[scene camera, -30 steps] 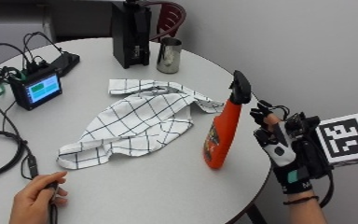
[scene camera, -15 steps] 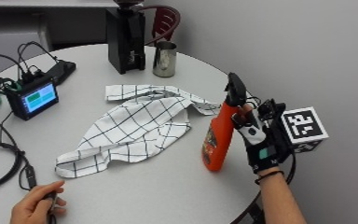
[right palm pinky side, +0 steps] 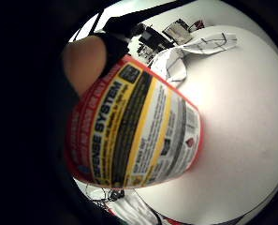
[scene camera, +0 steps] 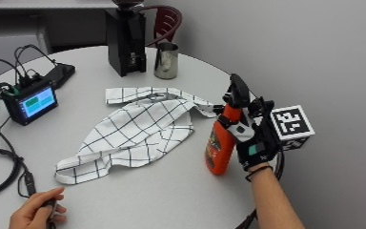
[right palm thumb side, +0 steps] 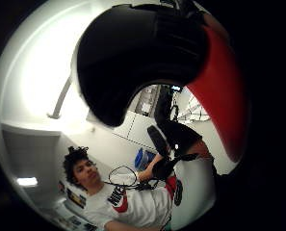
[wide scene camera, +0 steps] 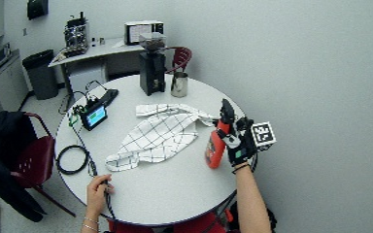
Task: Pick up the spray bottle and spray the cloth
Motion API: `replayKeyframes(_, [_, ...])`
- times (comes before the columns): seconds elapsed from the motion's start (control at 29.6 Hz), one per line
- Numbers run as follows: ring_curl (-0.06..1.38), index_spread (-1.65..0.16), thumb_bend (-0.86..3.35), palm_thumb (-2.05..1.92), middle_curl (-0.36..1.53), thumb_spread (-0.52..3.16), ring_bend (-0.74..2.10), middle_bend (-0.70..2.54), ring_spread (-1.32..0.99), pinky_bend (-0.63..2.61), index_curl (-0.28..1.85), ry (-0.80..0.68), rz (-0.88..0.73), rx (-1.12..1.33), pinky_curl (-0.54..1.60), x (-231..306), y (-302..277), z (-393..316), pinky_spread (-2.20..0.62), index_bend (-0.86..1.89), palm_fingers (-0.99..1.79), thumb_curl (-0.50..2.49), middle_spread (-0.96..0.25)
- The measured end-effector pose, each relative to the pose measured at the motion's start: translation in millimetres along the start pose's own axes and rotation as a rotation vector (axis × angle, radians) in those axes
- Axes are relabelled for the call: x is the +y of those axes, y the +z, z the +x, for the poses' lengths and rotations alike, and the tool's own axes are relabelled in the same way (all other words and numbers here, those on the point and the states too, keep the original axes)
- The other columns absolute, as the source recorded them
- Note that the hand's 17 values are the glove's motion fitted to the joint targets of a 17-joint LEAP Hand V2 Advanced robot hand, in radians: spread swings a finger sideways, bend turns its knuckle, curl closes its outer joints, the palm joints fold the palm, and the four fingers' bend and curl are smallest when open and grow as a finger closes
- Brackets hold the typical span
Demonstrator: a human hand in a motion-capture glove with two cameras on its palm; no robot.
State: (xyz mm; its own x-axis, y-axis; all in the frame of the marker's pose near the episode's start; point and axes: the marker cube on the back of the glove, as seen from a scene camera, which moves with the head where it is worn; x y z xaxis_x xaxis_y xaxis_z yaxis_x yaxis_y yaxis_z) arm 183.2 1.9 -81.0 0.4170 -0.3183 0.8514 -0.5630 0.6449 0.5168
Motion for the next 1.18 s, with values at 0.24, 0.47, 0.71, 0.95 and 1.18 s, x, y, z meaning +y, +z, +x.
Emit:
replayKeyframes(0.24, [0.36,-0.31,0.07,0.94,0.45,0.93,0.51,0.56,-0.1,0.05,0.26,-0.004,0.076,-0.02,0.22,-4.2,9.9,-4.4,0.25,0.21,0.9,0.43,-0.13])
replayKeyframes(0.47, [0.4,-0.29,0.05,1.02,0.47,0.75,0.52,0.57,-0.13,0.09,0.33,-0.018,0.09,-0.016,0.2,-8.4,11.6,-6.0,0.26,0.23,0.93,0.5,-0.15])
replayKeyframes(0.71, [0.41,-0.28,0.01,1.04,0.48,0.66,0.49,0.55,-0.14,0.12,0.38,-0.006,0.098,0.003,0.18,-6.2,9.6,-2.7,0.28,0.22,0.96,0.55,-0.14])
replayKeyframes(0.95, [0.41,-0.27,-0.01,1.08,0.48,0.6,0.47,0.52,-0.15,0.13,0.4,0.014,0.108,0.04,0.18,3.3,1.2,1.6,0.29,0.19,0.98,0.6,-0.14])
replayKeyframes(1.18, [0.4,-0.26,-0.02,1.11,0.48,0.55,0.42,0.49,-0.15,0.17,0.42,0.052,0.155,0.075,0.2,29.3,-16.0,14.9,0.31,0.17,0.99,0.64,-0.14])
